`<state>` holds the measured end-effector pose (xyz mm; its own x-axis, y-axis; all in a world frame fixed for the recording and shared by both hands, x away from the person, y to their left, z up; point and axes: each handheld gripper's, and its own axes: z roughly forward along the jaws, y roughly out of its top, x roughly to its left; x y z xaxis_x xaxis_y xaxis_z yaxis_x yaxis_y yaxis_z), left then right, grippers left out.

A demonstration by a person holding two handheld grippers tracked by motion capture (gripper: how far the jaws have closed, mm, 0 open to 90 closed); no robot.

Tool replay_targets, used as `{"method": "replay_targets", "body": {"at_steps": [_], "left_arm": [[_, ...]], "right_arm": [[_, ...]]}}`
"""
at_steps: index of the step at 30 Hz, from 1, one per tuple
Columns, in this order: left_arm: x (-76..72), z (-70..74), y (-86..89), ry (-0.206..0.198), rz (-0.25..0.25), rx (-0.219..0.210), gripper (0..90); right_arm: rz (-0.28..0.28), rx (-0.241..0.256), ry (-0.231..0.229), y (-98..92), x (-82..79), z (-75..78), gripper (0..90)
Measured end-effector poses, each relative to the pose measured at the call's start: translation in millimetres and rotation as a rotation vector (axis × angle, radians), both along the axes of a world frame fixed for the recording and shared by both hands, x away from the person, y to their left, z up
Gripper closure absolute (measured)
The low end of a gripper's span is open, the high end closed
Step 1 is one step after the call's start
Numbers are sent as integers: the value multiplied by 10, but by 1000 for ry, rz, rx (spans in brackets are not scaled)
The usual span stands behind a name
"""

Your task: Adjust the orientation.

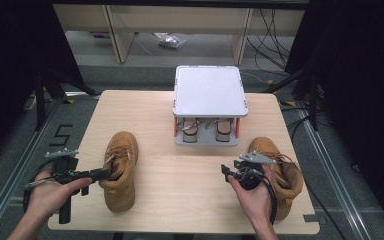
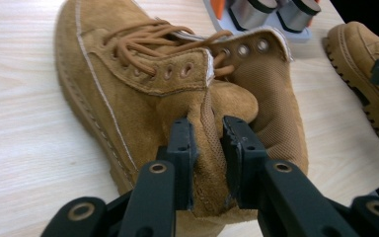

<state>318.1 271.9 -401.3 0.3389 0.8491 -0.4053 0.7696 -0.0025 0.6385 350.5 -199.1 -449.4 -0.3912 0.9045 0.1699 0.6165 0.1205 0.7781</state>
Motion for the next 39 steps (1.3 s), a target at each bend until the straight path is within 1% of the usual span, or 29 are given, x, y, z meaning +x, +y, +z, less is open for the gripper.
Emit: {"method": "replay_targets", "body": {"at_steps": [1,2,3,4,5,6,7,9,10,12,14,15,16,18,19,23,24,25,26,27,28,29,30,31,32,34,37,38,39], "left_arm": [[-9,-3,-15,-13,2,1,732],[-14,1,-16,-18,6,16,727],[-17,0,1,-26,-4,34,722],[-19,6,23,-24,-15,40,715],[-24,11,42,-29,-13,52,703],[-28,8,53,-40,-10,61,687],[-33,15,69,-40,-15,71,677],[-42,16,83,-68,4,84,641],[-40,27,99,-61,-8,99,620],[-34,32,110,-74,1,96,593],[-23,42,113,-94,16,118,570],[-19,56,117,-89,14,127,554],[-13,61,115,-87,24,131,538],[-6,65,114,-88,24,154,509],[6,64,109,-88,34,147,501],[24,59,99,-86,35,144,481],[31,39,80,-106,50,144,476],[37,39,79,-98,42,150,475],[45,29,72,-98,42,137,472],[52,27,68,-95,43,137,471],[59,41,70,-77,33,145,470],[68,40,66,-78,32,145,470],[77,33,57,-90,40,147,469],[87,42,46,-79,45,145,469],[98,45,53,-72,31,155,468],[116,50,47,-63,27,162,467],[119,61,35,-60,22,164,465],[116,52,17,-75,35,155,464],[114,52,11,-71,35,158,464]], "right_arm": [[-1,-14,-11,-6,2,2,487],[-18,2,4,15,-13,7,486],[-18,1,3,16,-12,8,485],[-18,1,13,14,-17,14,482],[-16,18,19,20,-14,3,481],[6,-2,6,-10,4,-8,480],[5,-9,5,-11,3,-13,480],[6,-8,9,-9,3,-19,479],[4,-10,8,-6,4,-19,478],[-11,8,23,24,-16,-6,478],[-9,6,22,23,-18,-4,477],[-12,13,29,26,-21,-6,476],[-12,12,29,25,-19,-9,476],[-16,7,46,22,-26,-9,475],[11,-3,13,-6,2,-30,475],[7,-5,18,-5,11,-47,474],[12,4,21,-6,12,-49,474],[10,1,20,-9,14,-53,473],[10,-3,18,-14,16,-60,473],[8,0,28,-17,11,-61,473],[6,4,24,-26,12,-70,473],[5,-6,23,-31,13,-78,473],[6,-11,22,-37,12,-78,473],[9,-3,24,-32,3,-68,472],[11,1,17,-24,-6,-52,472],[15,1,8,-9,-22,-13,470],[11,2,9,1,-29,0,470],[12,1,8,-1,-32,-1,470],[12,4,3,1,-31,-7,470]]}}
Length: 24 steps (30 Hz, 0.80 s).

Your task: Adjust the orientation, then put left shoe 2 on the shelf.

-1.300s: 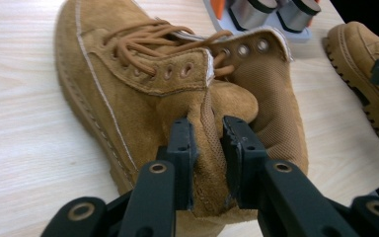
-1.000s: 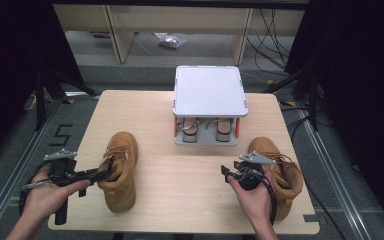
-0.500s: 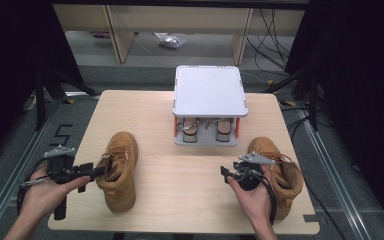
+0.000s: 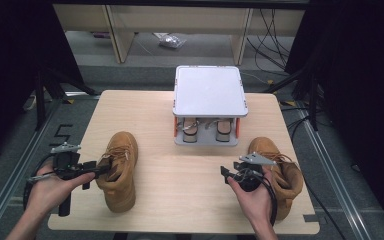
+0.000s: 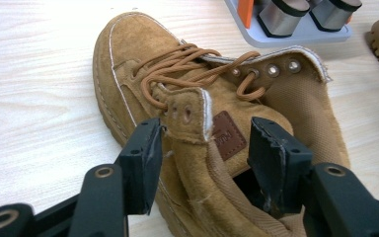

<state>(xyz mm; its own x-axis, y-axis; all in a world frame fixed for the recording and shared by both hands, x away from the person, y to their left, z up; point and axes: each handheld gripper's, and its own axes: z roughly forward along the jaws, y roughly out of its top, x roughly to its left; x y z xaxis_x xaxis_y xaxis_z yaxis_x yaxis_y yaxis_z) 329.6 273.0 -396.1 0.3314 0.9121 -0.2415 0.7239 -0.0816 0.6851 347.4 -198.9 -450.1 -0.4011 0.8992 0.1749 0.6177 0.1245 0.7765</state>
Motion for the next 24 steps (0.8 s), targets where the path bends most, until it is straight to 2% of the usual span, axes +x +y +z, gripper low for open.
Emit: {"method": "replay_targets", "body": {"at_steps": [2,3,5,6,8,11,14,15,16,18,19,20,21,23,24], "left_arm": [[4,1,2,21,-7,-1,464],[4,-11,-4,11,-1,-4,465],[12,-13,5,17,-2,-1,467],[17,-3,14,37,-9,12,470],[28,-10,5,35,-3,0,478],[47,-13,-19,42,4,6,485],[71,-15,-30,78,-8,23,497],[79,-21,-33,88,-8,24,502],[87,-30,-33,95,-8,26,505],[100,-54,-40,115,-4,36,513],[105,-63,-37,120,-5,35,515],[113,-78,-36,131,3,26,519],[117,-88,-38,134,6,21,524],[120,-96,-44,141,5,19,528],[123,-93,-47,145,2,19,535]], "right_arm": [[-3,-13,8,6,-8,4,469],[-2,-6,8,11,-3,-1,469],[6,-7,7,15,8,-3,468],[9,-3,9,15,11,-1,468],[2,-13,10,16,6,15,468],[11,-4,3,16,15,15,468],[8,2,8,29,3,10,468],[-11,24,21,54,-20,14,468],[19,3,11,27,-4,12,468],[23,9,12,25,-10,18,468],[13,-6,16,26,-14,25,467],[18,8,12,29,-10,21,467],[13,-8,16,28,-11,32,467],[15,1,5,36,-11,37,466],[-2,13,28,59,-29,49,466]]}}
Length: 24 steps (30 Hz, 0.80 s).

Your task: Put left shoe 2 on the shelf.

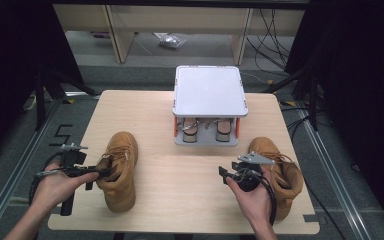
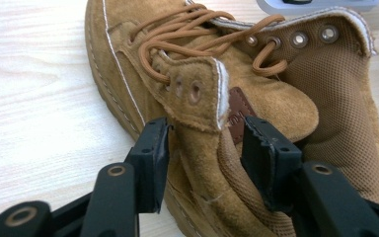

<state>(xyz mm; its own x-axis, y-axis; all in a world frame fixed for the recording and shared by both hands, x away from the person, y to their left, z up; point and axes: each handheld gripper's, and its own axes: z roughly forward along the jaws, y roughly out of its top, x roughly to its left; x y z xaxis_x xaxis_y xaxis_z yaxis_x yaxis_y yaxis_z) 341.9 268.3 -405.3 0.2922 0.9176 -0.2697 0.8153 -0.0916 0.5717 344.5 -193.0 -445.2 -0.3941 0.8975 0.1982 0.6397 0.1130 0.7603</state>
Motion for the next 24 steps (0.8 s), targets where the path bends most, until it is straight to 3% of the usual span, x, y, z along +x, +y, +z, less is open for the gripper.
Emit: {"method": "replay_targets", "body": {"at_steps": [2,3,6,10,11,12,13,14,16,20,22,23,24], "left_arm": [[10,6,-15,5,6,3,552],[17,11,-22,13,6,8,559],[42,26,-33,39,-6,27,577],[92,2,-60,69,-16,56,606],[106,-11,-68,80,-10,61,624],[117,-28,-79,90,-11,69,640],[130,-49,-88,94,-15,80,653],[138,-47,-93,102,-22,98,673],[134,-57,-113,91,-12,101,710],[112,-49,-57,96,-38,148,760],[105,-51,-54,86,-40,160,770],[103,-52,-61,79,-46,164,772],[98,-57,-74,69,-46,168,775]], "right_arm": [[3,17,0,16,1,-14,465],[14,-7,-6,5,4,-17,464],[33,-11,-7,9,18,-39,461],[15,3,27,41,-2,-43,459],[32,-20,1,24,15,-54,457],[35,-35,4,17,10,-47,457],[23,4,27,49,-4,-52,457],[30,-27,10,34,5,-52,456],[26,-8,39,59,-4,-55,455],[44,-4,30,53,15,-91,453],[34,-15,39,60,4,-80,453],[50,-31,12,48,19,-87,453],[50,-39,14,47,18,-85,453]]}}
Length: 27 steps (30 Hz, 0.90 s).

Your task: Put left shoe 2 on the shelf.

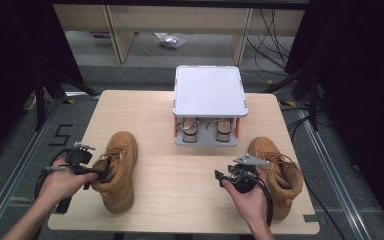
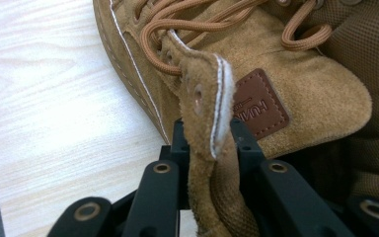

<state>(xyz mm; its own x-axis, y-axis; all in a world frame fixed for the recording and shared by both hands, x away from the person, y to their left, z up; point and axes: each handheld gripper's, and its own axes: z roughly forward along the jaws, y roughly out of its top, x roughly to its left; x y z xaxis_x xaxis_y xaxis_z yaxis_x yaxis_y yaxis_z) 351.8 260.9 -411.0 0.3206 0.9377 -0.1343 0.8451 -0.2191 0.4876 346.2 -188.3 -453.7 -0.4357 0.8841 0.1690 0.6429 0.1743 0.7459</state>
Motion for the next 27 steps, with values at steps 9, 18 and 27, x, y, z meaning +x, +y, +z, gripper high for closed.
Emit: {"method": "replay_targets", "body": {"at_steps": [9,18,27], "left_arm": [[-18,-20,93,-46,6,-72,801],[31,0,187,-101,44,-101,829],[87,74,240,-90,65,-191,836]], "right_arm": [[-34,41,40,9,-29,21,455],[-28,56,29,15,-15,8,456],[-16,53,1,-20,7,-5,458]]}}
